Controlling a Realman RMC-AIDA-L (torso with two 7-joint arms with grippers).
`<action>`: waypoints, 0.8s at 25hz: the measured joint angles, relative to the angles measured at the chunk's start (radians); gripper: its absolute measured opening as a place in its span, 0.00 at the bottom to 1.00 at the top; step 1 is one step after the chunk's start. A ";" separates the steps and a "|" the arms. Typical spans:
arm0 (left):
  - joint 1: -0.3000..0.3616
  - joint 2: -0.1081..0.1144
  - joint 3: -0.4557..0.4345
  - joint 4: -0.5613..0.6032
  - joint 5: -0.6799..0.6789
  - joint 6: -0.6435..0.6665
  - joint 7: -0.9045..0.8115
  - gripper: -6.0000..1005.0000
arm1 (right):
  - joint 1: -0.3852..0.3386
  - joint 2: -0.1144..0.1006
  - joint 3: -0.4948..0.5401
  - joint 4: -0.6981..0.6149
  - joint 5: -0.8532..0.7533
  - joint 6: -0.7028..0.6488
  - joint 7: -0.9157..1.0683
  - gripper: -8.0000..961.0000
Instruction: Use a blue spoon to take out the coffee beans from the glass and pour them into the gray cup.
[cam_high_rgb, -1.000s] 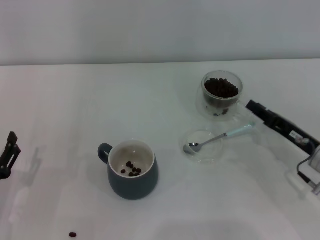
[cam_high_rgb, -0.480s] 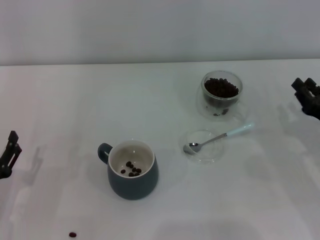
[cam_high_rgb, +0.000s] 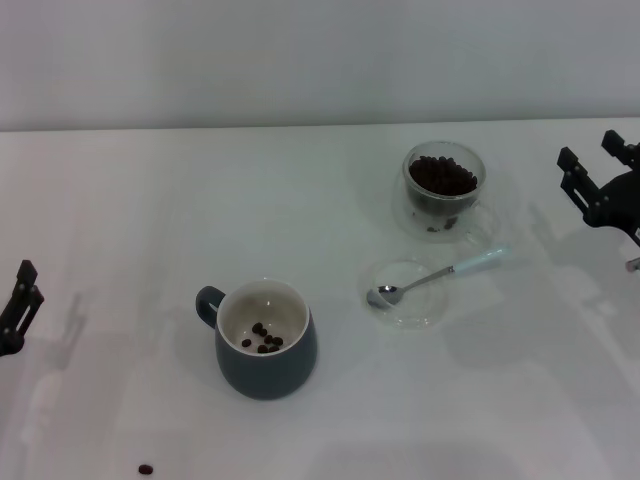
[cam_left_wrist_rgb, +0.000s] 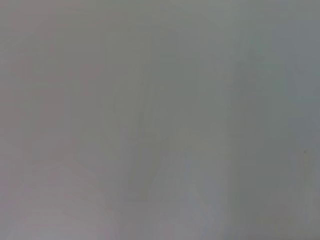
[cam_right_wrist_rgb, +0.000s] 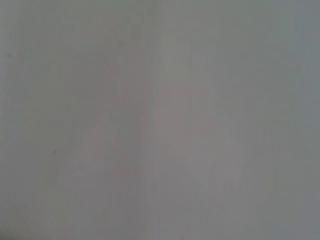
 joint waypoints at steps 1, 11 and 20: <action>0.000 0.000 0.000 0.000 0.000 0.000 0.000 0.81 | 0.000 0.000 0.001 0.000 0.004 0.000 0.002 0.50; -0.002 -0.002 0.001 0.013 0.000 0.008 0.000 0.81 | -0.009 -0.001 0.003 0.009 0.035 0.008 0.076 0.82; 0.005 -0.003 -0.001 0.014 -0.011 0.003 -0.053 0.81 | -0.005 -0.002 0.001 0.023 0.038 0.008 0.078 0.92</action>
